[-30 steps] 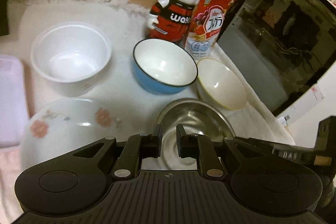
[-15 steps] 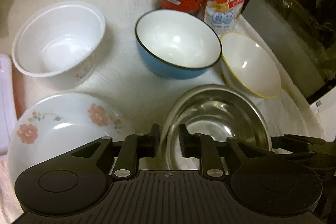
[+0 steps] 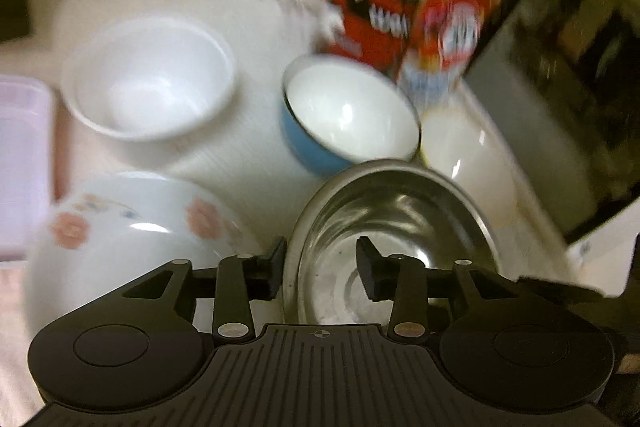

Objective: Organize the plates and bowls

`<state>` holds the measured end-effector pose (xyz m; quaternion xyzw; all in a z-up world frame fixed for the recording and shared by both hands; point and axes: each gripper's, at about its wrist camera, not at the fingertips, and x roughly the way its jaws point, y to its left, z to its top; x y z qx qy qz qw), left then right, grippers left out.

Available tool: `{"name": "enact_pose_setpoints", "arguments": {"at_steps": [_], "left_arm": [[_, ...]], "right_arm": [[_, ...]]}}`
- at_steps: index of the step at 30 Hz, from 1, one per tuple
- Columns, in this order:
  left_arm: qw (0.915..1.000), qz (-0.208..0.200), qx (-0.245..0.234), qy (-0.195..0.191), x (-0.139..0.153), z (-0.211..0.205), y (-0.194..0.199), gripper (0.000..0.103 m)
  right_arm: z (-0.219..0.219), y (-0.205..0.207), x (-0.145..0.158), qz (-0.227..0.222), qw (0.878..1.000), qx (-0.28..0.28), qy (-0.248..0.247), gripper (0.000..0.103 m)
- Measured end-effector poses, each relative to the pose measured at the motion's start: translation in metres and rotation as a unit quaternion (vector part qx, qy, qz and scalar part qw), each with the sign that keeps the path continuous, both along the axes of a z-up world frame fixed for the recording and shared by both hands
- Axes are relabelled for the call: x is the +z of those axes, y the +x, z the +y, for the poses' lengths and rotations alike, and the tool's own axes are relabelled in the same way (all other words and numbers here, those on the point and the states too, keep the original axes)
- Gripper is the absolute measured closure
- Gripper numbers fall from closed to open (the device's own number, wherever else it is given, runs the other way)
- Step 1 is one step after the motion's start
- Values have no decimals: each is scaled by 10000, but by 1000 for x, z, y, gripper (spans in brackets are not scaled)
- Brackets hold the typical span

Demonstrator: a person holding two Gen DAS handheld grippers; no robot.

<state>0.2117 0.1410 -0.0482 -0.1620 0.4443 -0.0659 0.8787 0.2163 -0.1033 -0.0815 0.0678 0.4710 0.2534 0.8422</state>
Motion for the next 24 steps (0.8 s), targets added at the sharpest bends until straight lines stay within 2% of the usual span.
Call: {"name": "enact_pose_setpoints", "arguments": {"at_steps": [5,8,13,17,19,24], "left_arm": [[9954,-484,785,-271,34,53,-29,57],[9918,-416,1190,-209,33,83,-45,57],[9834,71,1811,-68,3,115,-64,58],[9781,371,2049,28,-19,126,-71,63],[9782,330,2048,90,-20,133,-80,67],[9779,196,2029,457,-17,126,-85,70]], "right_arm": [[38,0,31,-391,9973,584,233,36],[69,8,36,-367,9939,944,444,36],[128,19,15,-142,9881,1489,362,36],[158,18,-5,16,9824,1864,102,36],[167,17,-12,76,9802,1977,4,36],[177,20,-18,-179,9780,2058,-287,36]]}}
